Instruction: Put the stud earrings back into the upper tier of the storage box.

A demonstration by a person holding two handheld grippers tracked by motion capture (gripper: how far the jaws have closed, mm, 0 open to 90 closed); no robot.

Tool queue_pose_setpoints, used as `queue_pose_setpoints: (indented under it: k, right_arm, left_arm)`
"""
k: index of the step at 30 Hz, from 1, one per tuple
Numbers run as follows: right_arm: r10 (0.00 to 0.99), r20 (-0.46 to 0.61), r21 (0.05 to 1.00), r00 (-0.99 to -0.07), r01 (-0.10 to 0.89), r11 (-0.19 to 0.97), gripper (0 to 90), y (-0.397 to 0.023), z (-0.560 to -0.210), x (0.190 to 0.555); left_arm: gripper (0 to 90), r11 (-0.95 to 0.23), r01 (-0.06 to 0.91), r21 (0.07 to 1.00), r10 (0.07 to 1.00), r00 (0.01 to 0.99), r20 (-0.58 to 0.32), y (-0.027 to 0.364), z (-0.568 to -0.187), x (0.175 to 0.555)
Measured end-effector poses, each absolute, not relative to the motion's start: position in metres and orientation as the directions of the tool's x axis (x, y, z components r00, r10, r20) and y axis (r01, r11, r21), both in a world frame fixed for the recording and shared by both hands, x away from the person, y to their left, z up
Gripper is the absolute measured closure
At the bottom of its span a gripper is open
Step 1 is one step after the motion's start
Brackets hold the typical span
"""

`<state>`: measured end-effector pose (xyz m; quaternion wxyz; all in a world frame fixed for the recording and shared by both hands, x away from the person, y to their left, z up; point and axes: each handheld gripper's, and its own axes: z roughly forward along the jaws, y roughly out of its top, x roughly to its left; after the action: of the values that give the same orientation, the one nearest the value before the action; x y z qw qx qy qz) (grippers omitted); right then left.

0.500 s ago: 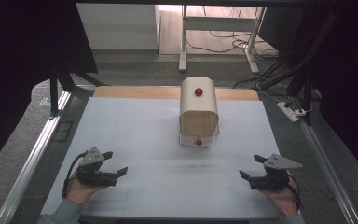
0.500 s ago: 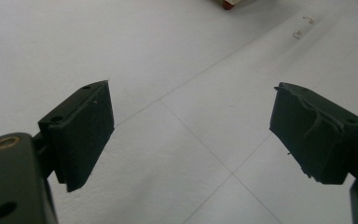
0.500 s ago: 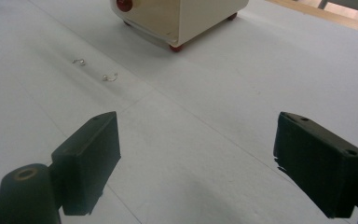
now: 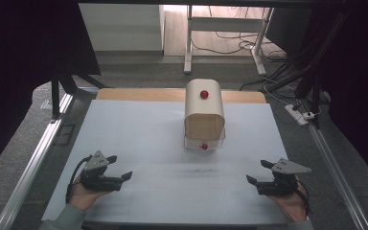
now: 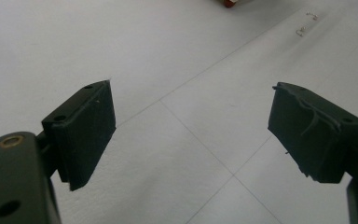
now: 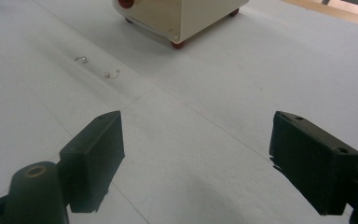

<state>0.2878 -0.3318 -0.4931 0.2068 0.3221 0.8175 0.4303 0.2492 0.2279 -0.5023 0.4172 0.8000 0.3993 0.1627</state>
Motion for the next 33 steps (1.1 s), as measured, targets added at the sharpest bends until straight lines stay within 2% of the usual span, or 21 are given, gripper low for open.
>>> queue_pose_setpoints:
  k: [16,33]
  right_arm:
    - [0.691,-0.039,0.843,-0.722,0.347,0.41,21.5,-0.327,-0.49,0.288]
    - [0.653,-0.042,0.832,-0.757,0.335,0.442,22.8,-0.297,-0.48,0.296]
  left_arm:
    - [15.0,-0.342,0.521,0.782,0.782,0.619,-0.07,0.227,-0.505,0.251]
    - [15.2,-0.342,0.523,0.781,0.781,0.62,-0.074,0.228,-0.506,0.252]
